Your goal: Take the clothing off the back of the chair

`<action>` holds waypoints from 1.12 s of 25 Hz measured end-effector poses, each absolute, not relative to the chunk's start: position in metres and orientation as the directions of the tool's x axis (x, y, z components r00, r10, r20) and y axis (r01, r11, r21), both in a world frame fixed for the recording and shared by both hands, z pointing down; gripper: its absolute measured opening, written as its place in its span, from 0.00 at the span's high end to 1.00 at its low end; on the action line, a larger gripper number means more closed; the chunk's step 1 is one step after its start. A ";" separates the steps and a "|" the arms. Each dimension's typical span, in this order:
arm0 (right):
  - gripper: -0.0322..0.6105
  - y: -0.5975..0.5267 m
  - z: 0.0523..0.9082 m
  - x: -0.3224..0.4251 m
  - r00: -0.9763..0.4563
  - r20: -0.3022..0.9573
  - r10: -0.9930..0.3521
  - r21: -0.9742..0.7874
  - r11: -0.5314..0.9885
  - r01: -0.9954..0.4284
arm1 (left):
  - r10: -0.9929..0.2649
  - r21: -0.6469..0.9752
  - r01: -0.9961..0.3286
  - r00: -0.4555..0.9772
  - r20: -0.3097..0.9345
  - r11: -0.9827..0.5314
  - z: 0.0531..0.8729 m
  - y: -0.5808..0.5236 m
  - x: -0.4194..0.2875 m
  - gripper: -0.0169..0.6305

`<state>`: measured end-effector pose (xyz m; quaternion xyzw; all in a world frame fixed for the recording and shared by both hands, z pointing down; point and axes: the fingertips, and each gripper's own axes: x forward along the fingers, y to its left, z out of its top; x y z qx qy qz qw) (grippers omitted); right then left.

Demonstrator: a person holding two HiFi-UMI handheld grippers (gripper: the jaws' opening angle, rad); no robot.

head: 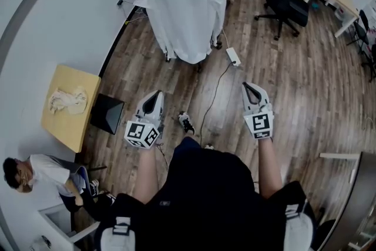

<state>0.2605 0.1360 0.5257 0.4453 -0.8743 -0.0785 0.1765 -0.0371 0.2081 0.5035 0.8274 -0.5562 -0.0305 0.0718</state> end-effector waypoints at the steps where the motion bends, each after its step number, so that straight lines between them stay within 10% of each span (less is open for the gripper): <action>1: 0.96 0.134 0.527 0.260 -0.540 0.240 -0.806 0.296 0.591 -0.750 | -0.925 0.151 -0.916 0.379 0.029 -0.371 0.504 0.207 -0.039 0.97; 28: 0.96 0.040 0.528 0.224 -0.522 0.258 -0.813 0.328 0.582 -0.744 | -0.925 0.168 -0.913 0.380 0.024 -0.371 0.507 0.106 -0.084 0.97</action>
